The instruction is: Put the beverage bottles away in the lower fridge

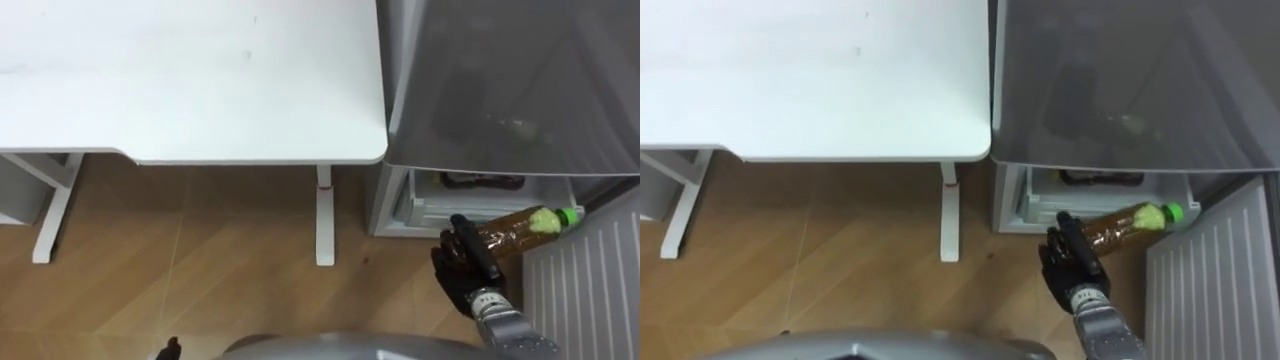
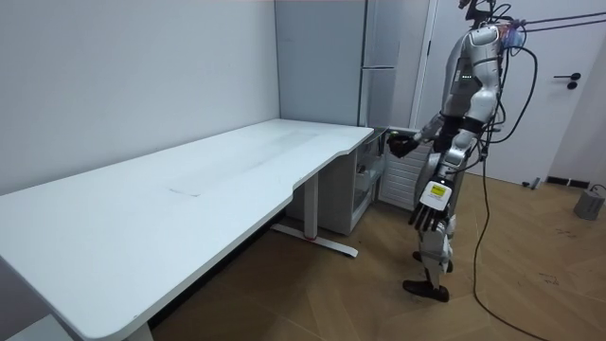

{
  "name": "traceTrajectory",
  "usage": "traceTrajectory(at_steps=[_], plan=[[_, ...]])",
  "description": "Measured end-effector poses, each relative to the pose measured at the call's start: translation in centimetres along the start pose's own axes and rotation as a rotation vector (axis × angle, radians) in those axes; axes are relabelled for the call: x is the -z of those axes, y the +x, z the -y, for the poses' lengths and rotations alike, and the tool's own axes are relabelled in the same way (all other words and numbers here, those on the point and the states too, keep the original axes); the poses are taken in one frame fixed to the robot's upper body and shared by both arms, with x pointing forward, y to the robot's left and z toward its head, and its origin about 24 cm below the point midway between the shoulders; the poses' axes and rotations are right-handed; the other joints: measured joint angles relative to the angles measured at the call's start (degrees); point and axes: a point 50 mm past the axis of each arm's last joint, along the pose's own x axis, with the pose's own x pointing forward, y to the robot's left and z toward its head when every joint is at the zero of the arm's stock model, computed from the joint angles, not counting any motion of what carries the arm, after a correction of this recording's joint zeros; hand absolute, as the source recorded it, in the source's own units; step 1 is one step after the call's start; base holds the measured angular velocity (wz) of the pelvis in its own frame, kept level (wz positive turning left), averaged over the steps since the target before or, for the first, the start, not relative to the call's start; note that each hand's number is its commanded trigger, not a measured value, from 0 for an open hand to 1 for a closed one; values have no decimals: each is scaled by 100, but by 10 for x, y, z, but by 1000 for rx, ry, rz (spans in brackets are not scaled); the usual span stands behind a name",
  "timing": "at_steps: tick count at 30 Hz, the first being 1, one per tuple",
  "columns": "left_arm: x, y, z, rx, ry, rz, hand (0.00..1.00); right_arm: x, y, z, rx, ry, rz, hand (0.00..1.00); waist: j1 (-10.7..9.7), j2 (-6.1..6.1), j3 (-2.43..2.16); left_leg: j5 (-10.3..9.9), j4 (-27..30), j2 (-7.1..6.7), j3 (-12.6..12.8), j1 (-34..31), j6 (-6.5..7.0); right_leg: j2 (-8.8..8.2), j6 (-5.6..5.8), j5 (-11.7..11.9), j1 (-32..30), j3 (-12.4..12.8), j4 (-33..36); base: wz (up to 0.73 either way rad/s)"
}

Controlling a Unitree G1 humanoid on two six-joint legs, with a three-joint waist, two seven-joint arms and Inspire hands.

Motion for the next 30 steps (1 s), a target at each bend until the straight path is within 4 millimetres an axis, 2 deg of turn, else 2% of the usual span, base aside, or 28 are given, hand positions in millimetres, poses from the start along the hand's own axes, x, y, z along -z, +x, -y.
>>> traceTrajectory(at_steps=[2, 3, 5, 7, 9, 12, 13, 14, 16, 21, 23, 25, 30], plan=[[-6, 2, -2, 1, 3, 11, 0, -4, 7, -16, -44, 16, 10, 100, 2, -7, 4, 16, 53, -2, -13, -202, 16, -10, 0, 0, -158, -22, 43, 6], [-11, 3, -3, -2, 1, 24, 0, -7, 12, -27, -73, 25, 18, 100, -1, -23, 23, 33, 99, -5, -29, -334, 26, -20, 0, 0, -294, -47, 96, 13], [-25, 5, -7, -10, 0, 57, 0, -12, 18, -44, -111, 29, 28, 100, 0, -9, 13, 57, 169, -21, -102, -560, 34, -33, -2, 2, -508, -77, 190, 16], [-39, 7, -13, -25, 7, 95, 0, -16, 24, -55, -128, 51, 47, 100, -3, -71, 59, 65, 326, -20, -198, -895, 34, -52, -13, 7, -801, -181, 342, 19], [-48, 9, -15, -24, -9, 110, 0, -22, 27, -60, -130, 71, 66, 100, 0, -75, 77, 95, 399, -23, -223, -1130, 56, -91, -17, 4, -1093, -218, 551, 8], [-73, 12, -16, -19, 12, 151, 0, -39, 35, -76, -122, 72, 101, 100, 37, -55, 105, 129, 610, -63, -208, -1626, 100, -180, -19, -32, -1657, -206, 923, -1], [-83, 12, -16, -16, 24, 175, 0, -45, 37, -84, -134, 87, 116, 100, 135, -60, 128, 130, 741, -70, -160, -1828, 104, -220, -31, -63, -1898, -183, 1101, -8], [-88, 12, -16, -13, 12, 186, 0, -47, 38, -87, -142, 94, 123, 100, 152, -58, 151, 129, 813, -77, -157, -1924, 106, -238, -35, -78, -1994, -179, 1176, -4], [-100, 12, -21, -15, -31, 219, 0, -54, 42, -106, -164, 87, 134, 100, 151, -69, 226, 120, 1174, -97, -160, -2387, 119, -322, -45, -171, -2478, -170, 1628, 9], [-109, 13, -32, -35, 2, 236, 0, -73, 44, -147, -246, 79, 172, 100, 249, -94, 290, 65, 1936, -197, -171, -3516, 190, -542, -104, -470, -3699, -125, 2697, 15], [-109, 12, -36, -47, 16, 238, 0, -80, 44, -155, -261, 71, 185, 100, 337, -122, 296, 45, 2210, -192, -173, -3886, 187, -574, -103, -576, -4087, -92, 3013, 10], [-108, 12, -40, -68, 17, 233, 0, -90, 42, -165, -283, 61, 205, 100, 474, -164, 308, -25, 2618, -197, -167, -4404, 148, -631, -148, -693, -4624, -33, 3472, 5], [-105, 13, -40, -70, 15, 213, 0, -108, 37, -180, -316, 43, 246, 100, 558, -169, 301, -33, 3231, -215, -215, -5302, 134, -753, -241, -783, -5484, -78, 4125, 11]])
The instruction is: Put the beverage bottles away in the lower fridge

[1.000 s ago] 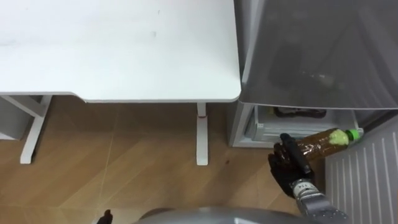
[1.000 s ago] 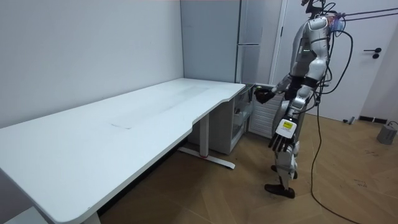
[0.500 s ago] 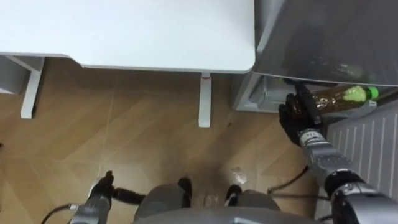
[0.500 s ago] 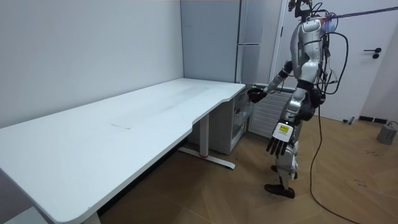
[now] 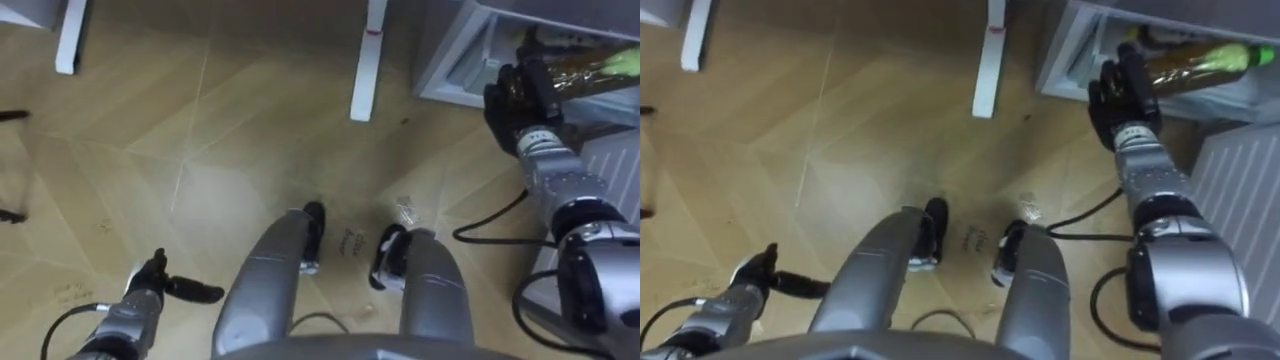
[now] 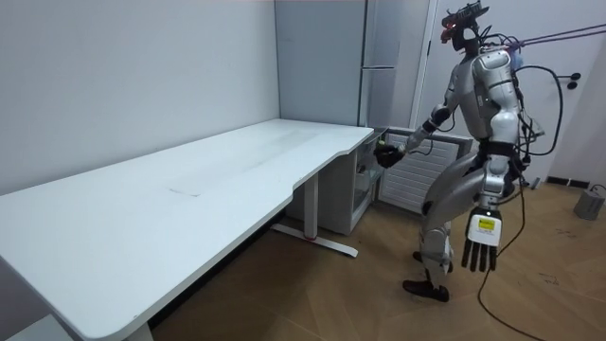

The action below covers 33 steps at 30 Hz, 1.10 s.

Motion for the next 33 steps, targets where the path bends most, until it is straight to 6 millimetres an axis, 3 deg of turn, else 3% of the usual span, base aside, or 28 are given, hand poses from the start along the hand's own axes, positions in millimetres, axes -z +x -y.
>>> traceTrajectory(at_steps=[8, 13, 19, 23, 24, 25, 26, 33], plan=[[-4, 0, 4, 20, 27, 15, 0, -24, 7, -32, -46, 16, 58, 100, 23, -20, -15, -13, 631, 4, -4, -1041, 3, -87, -51, -30, -1031, 55, 656, 3], [-5, 0, -1, -10, 23, 22, 0, -43, 10, -62, -77, -1, 102, 100, 5, -6, -62, -12, 823, -75, -5, -1441, 6, -197, -84, -48, -1423, 19, 876, 5], [-2, -2, -10, -43, 25, 40, 0, -57, 10, -100, -127, -6, 138, 100, -100, -37, -87, -50, 869, -67, 49, -1514, 67, -271, -69, -69, -1494, 24, 953, 4], [-9, -3, -13, -49, 27, 77, 0, -60, 11, -109, -89, 28, 145, 100, -132, -41, -89, -67, 873, -71, 69, -1522, 95, -281, -72, -67, -1500, 33, 950, 0], [-10, -3, -15, -54, 29, 85, 0, -60, 11, -114, -78, 34, 145, 87, -141, -41, -89, -72, 873, -72, 78, -1523, 103, -289, -69, -69, -1504, 36, 950, 0], [-12, -3, -18, -60, 32, 94, 0, -61, 11, -117, -66, 50, 146, 55, -151, -41, -89, -75, 872, -74, 81, -1522, 108, -294, -68, -70, -1504, 34, 949, 0], [-14, -3, -19, -62, 33, 99, 0, -61, 11, -118, -60, 55, 147, 0, -156, -41, -89, -75, 872, -75, 81, -1522, 109, -294, -67, -70, -1505, 33, 948, 0], [-7, -5, -22, -83, 44, 85, 0, -61, 11, -122, -26, 60, 149, 0, -265, -43, -91, -74, 849, -79, 89, -1517, 113, -293, -59, -78, -1504, 13, 930, 0]])
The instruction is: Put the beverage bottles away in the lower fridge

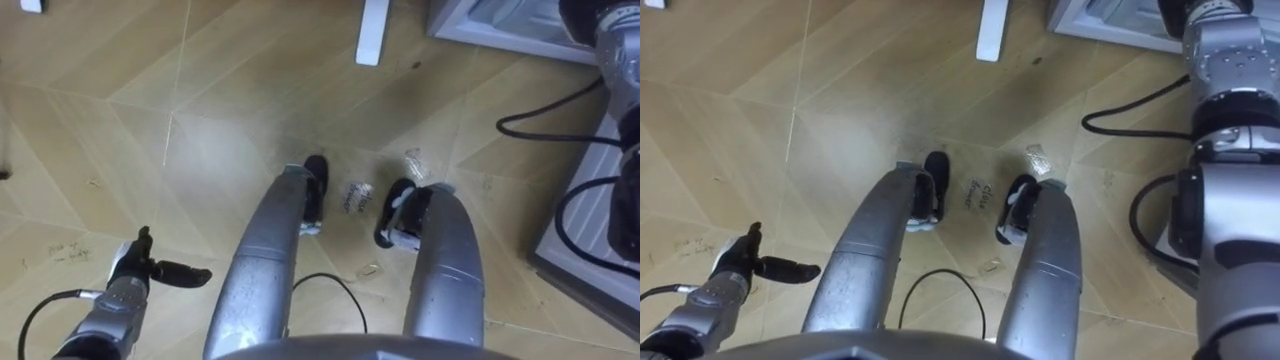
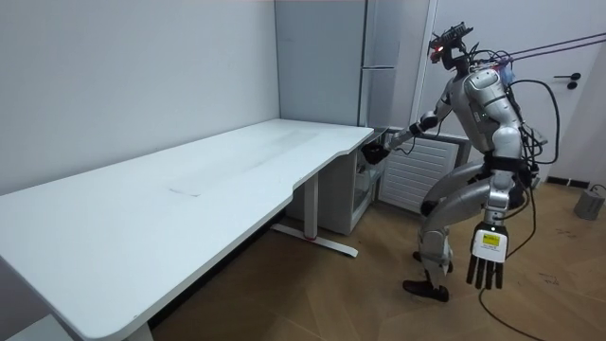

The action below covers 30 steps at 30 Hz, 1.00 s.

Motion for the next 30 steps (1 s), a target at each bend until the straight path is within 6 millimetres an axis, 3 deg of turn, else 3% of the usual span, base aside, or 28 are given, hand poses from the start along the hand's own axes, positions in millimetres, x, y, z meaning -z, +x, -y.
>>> traceTrajectory(at_steps=[7, 30], plan=[[24, -6, -3, 4, 43, -60, 0, 0, 0, 1, 2, 0, 2, 0, -67, -71, -32, 20, -103, 7, 33, 82, 25, 29, -4, 12, 48, 23, -86, -2], [28, -8, -1, -3, 4, -76, 0, 0, 1, 22, 71, -32, 0, 0, -36, -136, -21, 85, -674, 12, 64, 656, 118, 116, 232, 153, 644, 13, -793, -1]])
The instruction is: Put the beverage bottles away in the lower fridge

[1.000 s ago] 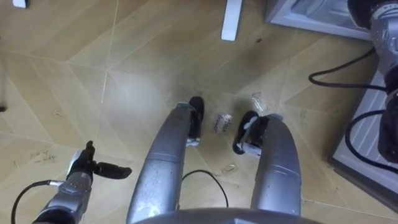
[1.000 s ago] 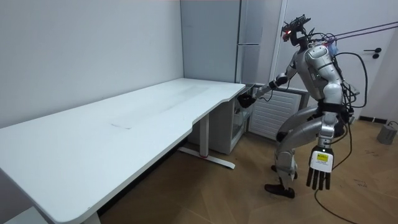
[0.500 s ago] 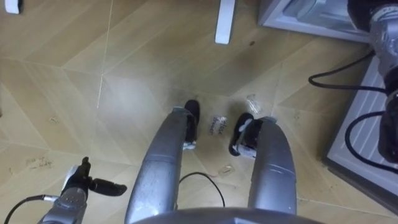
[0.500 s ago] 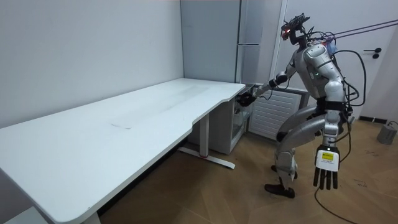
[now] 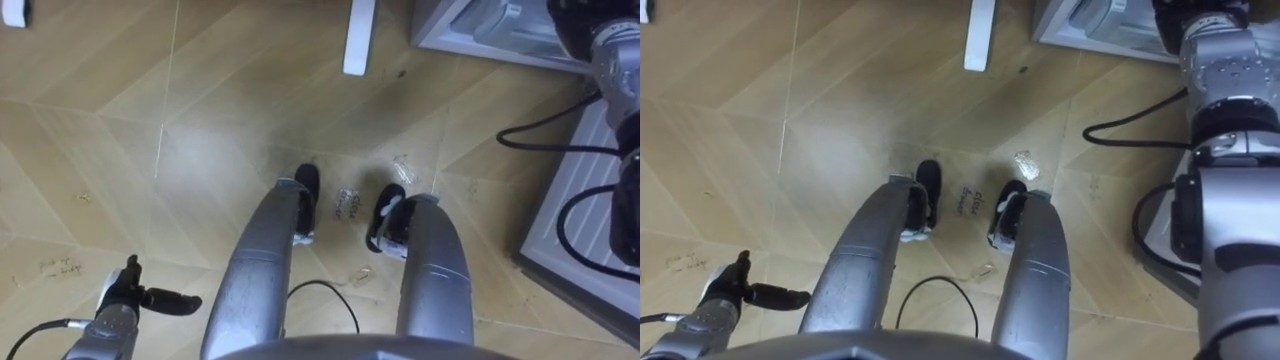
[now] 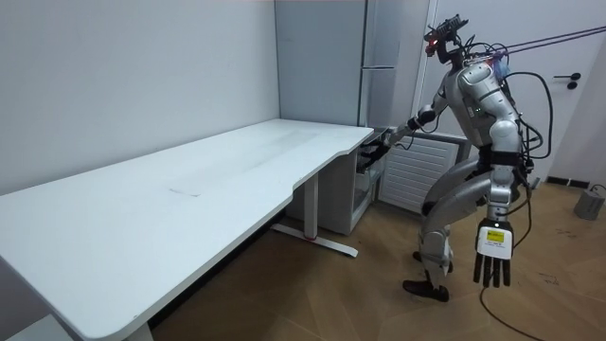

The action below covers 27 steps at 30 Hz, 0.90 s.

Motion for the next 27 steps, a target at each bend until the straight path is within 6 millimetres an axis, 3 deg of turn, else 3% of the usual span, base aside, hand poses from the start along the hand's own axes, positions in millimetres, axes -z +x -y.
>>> traceTrajectory(at_steps=[8, 27], plan=[[-1, 0, 1, 5, -32, 0, 0, 1, 0, 3, -3, -45, 3, 0, 16, -3, 2, 46, -241, -7, 52, 187, 21, 3, 16, 83, 134, 31, -191, -1], [-3, 0, 2, 45, -35, 9, 0, 2, -2, 39, 3, -165, -3, 0, 18, -24, 16, -67, -349, -4, 93, 737, 30, -6, 1, -17, 699, 13, -310, 0]])
